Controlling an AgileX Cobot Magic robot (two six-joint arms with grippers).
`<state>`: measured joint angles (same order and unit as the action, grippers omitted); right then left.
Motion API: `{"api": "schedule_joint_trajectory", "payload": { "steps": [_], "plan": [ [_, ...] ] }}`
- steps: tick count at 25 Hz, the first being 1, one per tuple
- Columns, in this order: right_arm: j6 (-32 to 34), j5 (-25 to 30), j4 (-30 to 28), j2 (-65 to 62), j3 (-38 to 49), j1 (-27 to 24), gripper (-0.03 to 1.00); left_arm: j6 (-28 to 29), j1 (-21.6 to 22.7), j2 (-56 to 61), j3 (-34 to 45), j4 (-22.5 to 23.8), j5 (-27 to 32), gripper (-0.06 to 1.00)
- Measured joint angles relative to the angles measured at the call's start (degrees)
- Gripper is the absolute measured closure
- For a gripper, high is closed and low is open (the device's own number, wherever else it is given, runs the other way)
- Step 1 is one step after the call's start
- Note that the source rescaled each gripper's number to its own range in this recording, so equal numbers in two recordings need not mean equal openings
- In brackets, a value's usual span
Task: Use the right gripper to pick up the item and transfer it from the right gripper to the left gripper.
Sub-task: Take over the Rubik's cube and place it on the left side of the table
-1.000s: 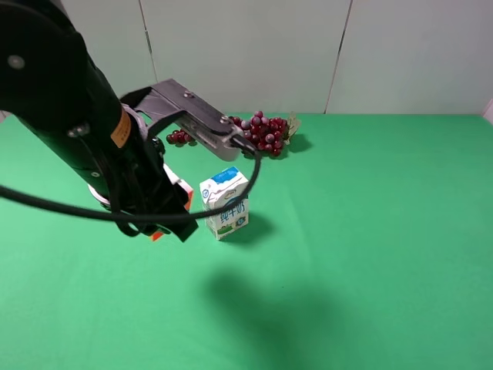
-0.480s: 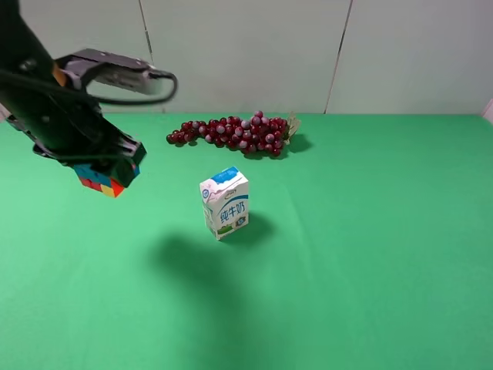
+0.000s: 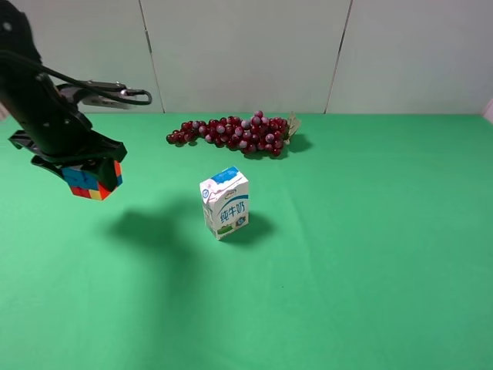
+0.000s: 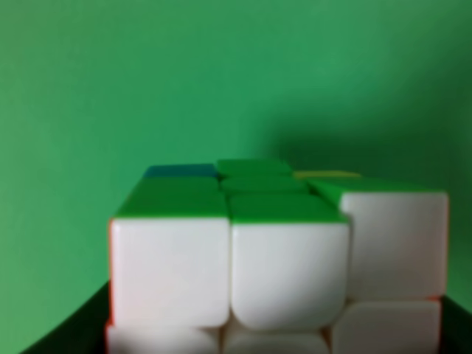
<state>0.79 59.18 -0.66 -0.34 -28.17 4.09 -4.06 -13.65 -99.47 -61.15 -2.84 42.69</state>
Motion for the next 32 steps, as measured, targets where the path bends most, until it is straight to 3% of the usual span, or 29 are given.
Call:
{"api": "schedule_joint_trajectory", "payload": {
  "steps": [10,26,27,29,30,32],
  "plan": [
    [0.0,0.0,0.0,0.0,0.0,0.0,-0.03,-0.32,0.0,-10.98,-3.95,-0.22,-7.56,0.94],
    [0.0,0.0,0.0,0.0,0.0,0.0,-0.03,0.96,0.06,-12.97,-3.79,0.82,-9.88,0.92],
    [0.0,0.0,0.0,0.0,0.0,0.0,-0.03,1.21,0.06,-12.97,-3.79,0.82,-9.88,0.76],
    [0.0,0.0,0.0,0.0,0.0,0.0,-0.03,1.92,0.06,-12.97,-3.79,0.82,-9.88,0.31],
    [0.0,0.0,0.0,0.0,0.0,0.0,-0.03,2.18,0.06,-12.97,-3.79,0.82,-9.88,0.17],
    [0.0,0.0,0.0,0.0,0.0,0.0,-0.03,2.39,0.06,-12.97,-3.79,0.82,-9.88,0.04]
  ]
}}
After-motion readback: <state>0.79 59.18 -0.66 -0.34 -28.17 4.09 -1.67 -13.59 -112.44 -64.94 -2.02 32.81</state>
